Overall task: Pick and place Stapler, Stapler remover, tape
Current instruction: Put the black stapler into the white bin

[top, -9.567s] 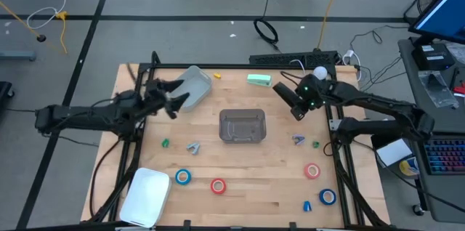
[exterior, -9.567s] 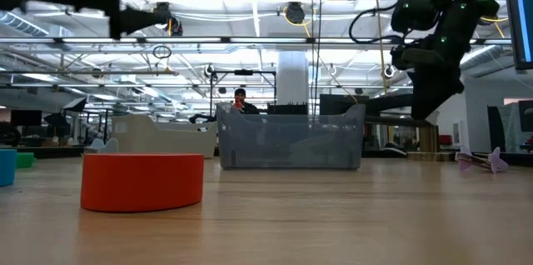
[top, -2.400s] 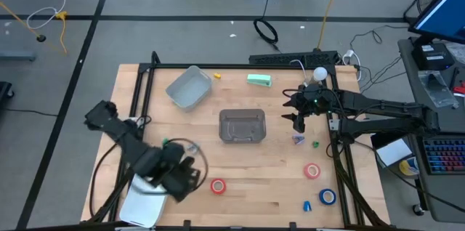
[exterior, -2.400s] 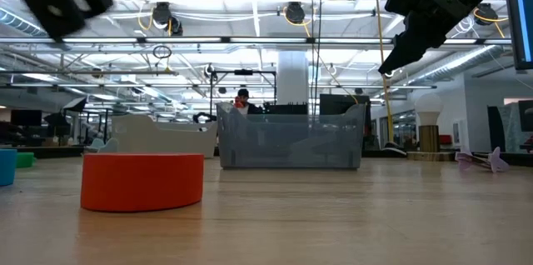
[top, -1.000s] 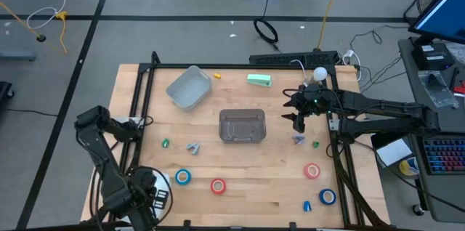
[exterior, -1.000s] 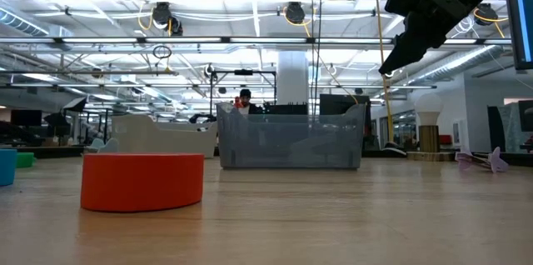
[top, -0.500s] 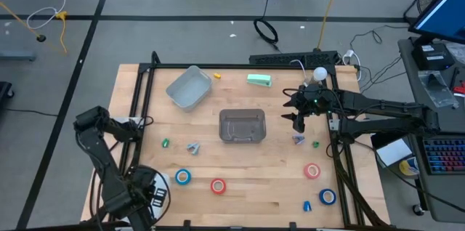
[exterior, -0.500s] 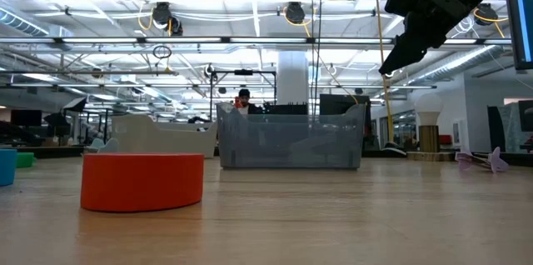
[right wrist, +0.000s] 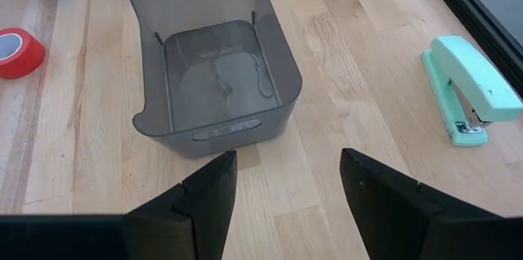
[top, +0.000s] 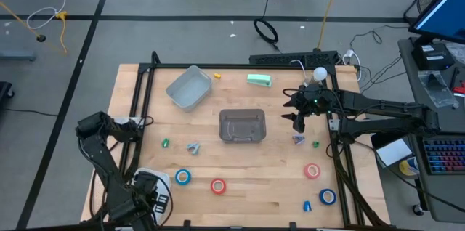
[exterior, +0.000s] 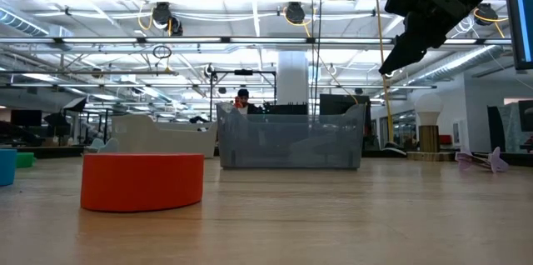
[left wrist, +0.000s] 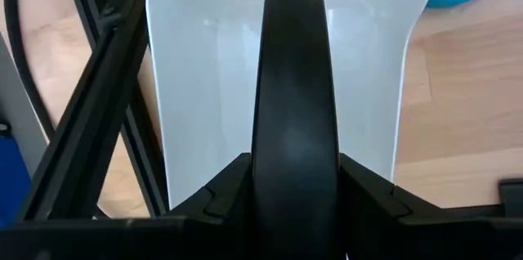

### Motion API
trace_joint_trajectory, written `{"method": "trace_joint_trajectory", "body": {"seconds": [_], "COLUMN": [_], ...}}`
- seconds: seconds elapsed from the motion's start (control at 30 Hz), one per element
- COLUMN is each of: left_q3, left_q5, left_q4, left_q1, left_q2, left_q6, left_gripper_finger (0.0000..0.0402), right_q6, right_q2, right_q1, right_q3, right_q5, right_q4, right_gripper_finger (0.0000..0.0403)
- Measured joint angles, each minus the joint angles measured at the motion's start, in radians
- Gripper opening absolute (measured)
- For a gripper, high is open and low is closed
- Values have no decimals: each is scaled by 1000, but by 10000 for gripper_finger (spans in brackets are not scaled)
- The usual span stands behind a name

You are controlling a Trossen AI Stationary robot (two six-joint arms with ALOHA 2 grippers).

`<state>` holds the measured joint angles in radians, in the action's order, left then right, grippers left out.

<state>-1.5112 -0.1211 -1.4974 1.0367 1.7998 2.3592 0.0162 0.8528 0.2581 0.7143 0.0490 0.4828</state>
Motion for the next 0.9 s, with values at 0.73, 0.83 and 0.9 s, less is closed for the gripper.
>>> {"method": "trace_joint_trajectory", "body": {"seconds": [0.73, 0.83, 0.9], "left_q3": [0, 0, 0], "left_q5": [54, 70, 76], "left_q4": [-27, -36, -41], "left_q1": [26, 27, 29], "left_q2": [102, 114, 119], "left_q6": [7, 7, 7], "left_gripper_finger": [139, 139, 139], "right_q6": [9, 8, 9], "right_q2": [0, 0, 0], "right_q1": [0, 0, 0], "right_q3": [0, 0, 0], "right_q5": [0, 0, 0], "right_q4": [1, 1, 1], "right_gripper_finger": [210, 210, 210]}}
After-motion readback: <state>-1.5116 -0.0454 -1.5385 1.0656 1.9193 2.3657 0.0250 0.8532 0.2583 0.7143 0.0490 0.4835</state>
